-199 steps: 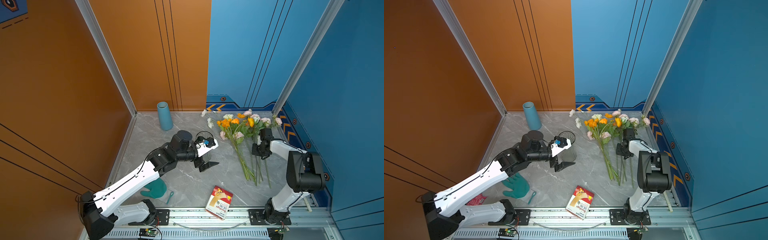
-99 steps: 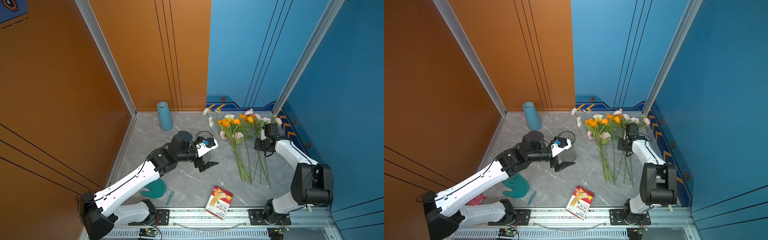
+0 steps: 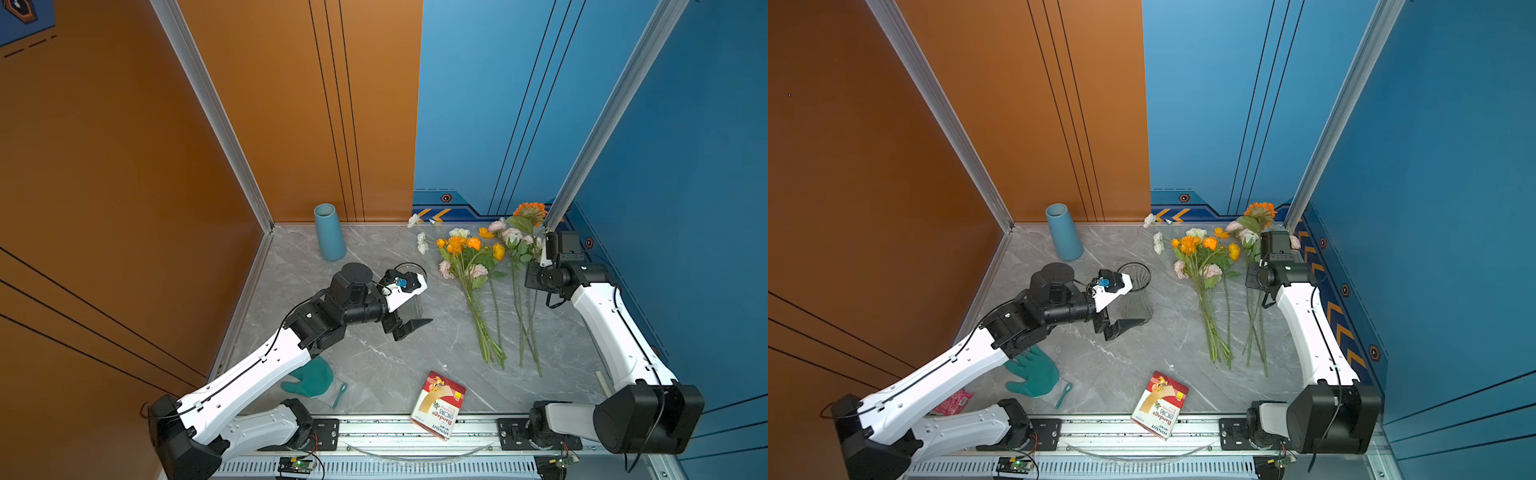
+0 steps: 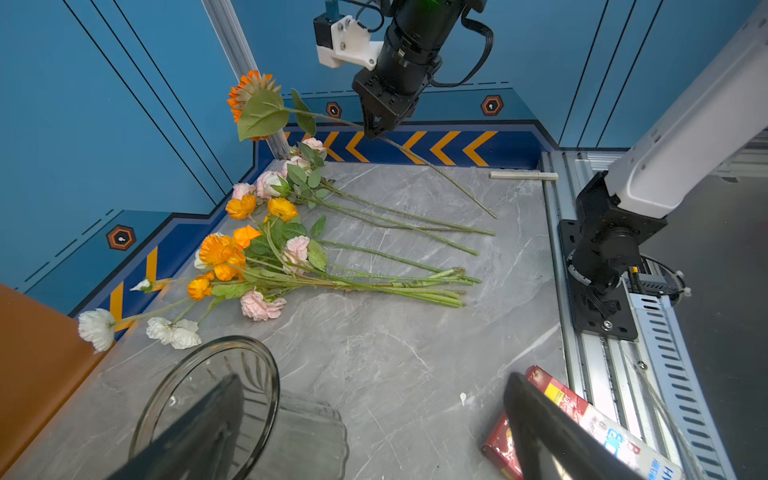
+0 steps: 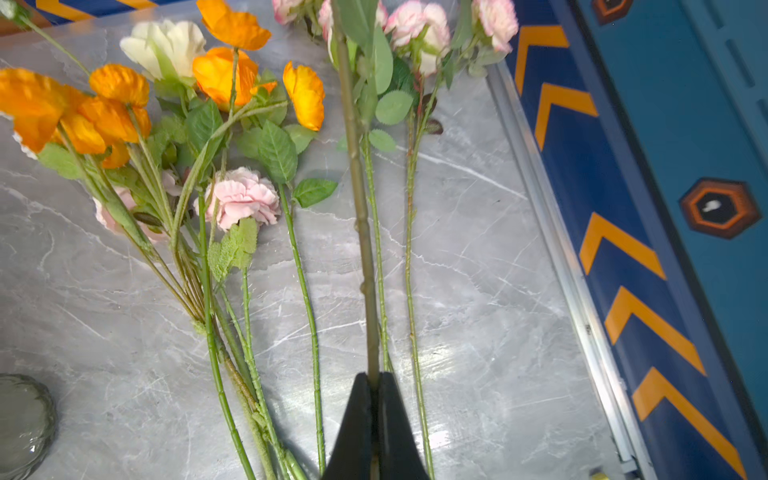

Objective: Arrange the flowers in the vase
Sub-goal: 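Lift the orange gerbera with the right gripper up over the vase, then lower the gerbera stem into the vase and open the right gripper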

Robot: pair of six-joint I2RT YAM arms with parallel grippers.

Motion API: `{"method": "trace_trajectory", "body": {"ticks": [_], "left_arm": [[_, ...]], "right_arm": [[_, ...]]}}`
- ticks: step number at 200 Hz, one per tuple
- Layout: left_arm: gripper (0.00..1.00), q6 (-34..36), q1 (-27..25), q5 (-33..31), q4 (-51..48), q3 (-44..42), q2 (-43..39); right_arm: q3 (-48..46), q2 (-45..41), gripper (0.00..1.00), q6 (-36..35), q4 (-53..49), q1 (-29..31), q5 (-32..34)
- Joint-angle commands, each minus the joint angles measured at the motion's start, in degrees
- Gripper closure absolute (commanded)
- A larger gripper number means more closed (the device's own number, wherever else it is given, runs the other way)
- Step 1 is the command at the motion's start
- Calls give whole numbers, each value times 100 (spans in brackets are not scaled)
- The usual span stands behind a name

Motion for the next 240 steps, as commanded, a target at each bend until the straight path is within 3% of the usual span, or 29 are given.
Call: {"method": "trace_trajectory", "body": {"ticks": [1, 23, 62, 129, 182, 210, 240], "left_arm": [[2, -123, 100, 98, 191, -67, -99], [2, -62, 255, 217, 67, 26, -226], [2, 66, 555, 146, -552, 195, -463], [2, -48, 1441, 1101, -929, 296, -149], [2, 201, 2580, 2404, -1378, 239, -110], [2, -378, 2760, 2773, -426, -399, -188], [2, -483, 2782, 2842, -336, -399, -170]], "right_arm": [[175, -310, 100, -138, -408, 100, 95], [-196, -900, 100, -180, 567, 552, -483], [-1047, -1731, 100, 35, 3131, 1742, -463], [-362, -724, 100, -8, 5764, 3022, -588], [87, 247, 100, -252, 6958, 3762, -516], [255, 556, 100, -476, 7223, 4015, -426], [497, 798, 100, -645, 6966, 4208, -426]]}}
